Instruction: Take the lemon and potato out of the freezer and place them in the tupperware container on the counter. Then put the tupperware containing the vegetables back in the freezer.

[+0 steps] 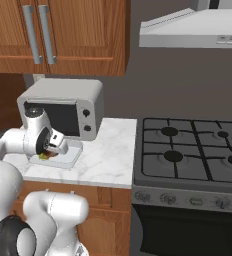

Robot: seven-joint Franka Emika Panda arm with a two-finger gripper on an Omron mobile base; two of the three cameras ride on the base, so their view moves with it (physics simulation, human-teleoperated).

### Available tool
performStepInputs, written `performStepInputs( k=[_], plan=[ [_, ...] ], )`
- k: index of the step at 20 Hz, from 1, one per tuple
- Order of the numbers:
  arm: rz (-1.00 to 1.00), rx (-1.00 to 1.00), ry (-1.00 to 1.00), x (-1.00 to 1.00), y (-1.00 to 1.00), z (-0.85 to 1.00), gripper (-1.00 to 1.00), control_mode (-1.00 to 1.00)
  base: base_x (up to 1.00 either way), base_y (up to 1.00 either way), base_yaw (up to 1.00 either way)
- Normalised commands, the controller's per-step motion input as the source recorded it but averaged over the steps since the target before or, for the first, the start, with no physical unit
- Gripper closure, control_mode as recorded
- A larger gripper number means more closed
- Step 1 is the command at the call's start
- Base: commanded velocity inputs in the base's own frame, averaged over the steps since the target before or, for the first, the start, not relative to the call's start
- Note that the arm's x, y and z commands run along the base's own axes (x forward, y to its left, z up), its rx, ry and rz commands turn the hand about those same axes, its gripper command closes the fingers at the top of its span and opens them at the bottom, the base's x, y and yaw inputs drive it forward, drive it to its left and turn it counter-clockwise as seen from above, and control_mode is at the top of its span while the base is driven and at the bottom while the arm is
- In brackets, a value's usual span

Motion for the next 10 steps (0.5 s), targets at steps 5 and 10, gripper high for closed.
performStepInputs(
  k=[5,10],
  plan=[
    [-0.02,0.0,-0.05,0.26,0.07,-0.2,1.0,-1.0,0.0,0.0,0.0],
    [-0.02,0.0,0.0,0.49,0.18,-0.19,1.0,-1.0,0.0,0.0,0.0]
  ],
)
